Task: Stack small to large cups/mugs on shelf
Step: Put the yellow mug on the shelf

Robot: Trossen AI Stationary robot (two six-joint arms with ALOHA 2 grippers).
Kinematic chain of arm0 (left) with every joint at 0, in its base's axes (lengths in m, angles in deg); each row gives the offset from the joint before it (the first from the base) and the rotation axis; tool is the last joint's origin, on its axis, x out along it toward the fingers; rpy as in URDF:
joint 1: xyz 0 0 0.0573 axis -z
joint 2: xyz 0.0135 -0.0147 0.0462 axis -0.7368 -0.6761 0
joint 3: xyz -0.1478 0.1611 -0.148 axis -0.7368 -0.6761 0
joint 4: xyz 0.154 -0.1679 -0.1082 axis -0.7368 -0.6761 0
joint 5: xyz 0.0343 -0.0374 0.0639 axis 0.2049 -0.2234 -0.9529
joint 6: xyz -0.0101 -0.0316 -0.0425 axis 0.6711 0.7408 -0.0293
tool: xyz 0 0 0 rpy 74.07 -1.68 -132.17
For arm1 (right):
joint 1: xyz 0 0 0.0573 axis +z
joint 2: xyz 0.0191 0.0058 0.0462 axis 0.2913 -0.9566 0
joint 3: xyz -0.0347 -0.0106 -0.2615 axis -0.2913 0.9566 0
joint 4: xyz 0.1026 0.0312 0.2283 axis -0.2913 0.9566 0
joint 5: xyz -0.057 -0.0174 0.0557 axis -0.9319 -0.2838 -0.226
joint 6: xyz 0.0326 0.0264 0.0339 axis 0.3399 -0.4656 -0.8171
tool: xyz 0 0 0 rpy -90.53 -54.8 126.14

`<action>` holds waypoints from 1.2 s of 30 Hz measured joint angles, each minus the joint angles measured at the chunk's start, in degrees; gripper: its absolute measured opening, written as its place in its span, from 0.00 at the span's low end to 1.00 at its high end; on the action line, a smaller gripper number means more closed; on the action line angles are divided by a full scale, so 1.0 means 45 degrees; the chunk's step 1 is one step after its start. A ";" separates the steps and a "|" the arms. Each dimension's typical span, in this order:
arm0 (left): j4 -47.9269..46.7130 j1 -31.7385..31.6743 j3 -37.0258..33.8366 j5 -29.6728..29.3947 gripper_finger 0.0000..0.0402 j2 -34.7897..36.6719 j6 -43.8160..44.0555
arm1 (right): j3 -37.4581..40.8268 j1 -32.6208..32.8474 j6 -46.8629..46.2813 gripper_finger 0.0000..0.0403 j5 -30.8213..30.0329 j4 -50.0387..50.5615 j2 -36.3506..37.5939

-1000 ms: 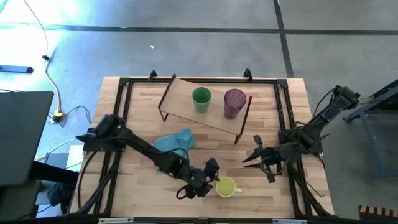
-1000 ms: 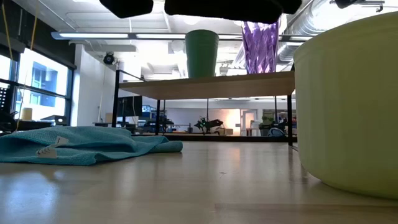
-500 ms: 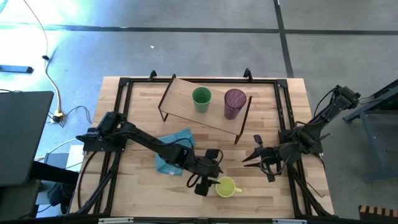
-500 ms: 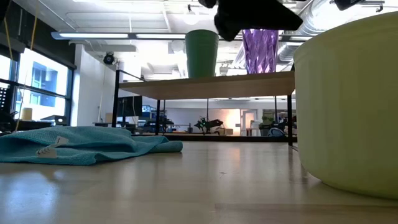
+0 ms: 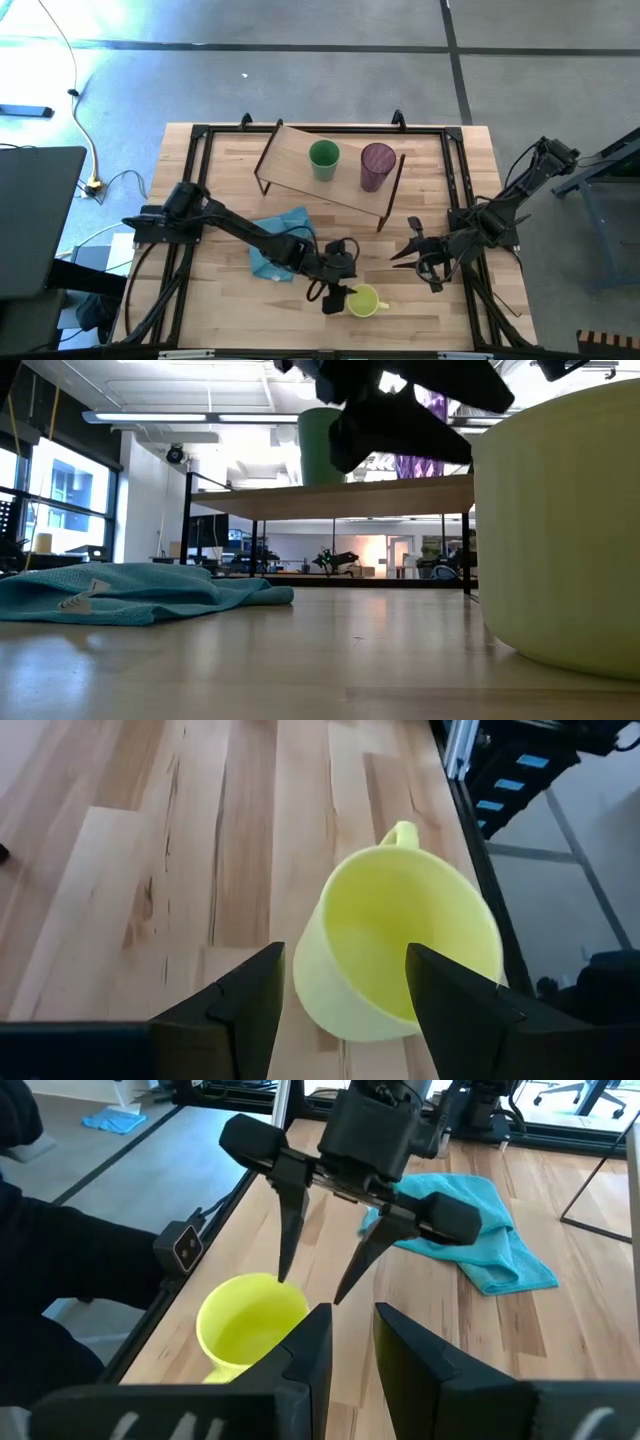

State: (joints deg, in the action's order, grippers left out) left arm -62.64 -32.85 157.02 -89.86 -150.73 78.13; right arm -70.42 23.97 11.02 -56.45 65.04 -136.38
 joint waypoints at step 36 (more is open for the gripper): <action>0.1907 0.0005 0.0008 0.0091 0.49 -0.1290 0.1297 | 0.0000 0.0000 -0.0020 0.17 0.0025 0.0010 -0.0019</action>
State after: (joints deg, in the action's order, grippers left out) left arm -54.06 -32.83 157.05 -89.45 -156.53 83.97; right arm -70.42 23.97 10.93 -56.34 65.09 -136.46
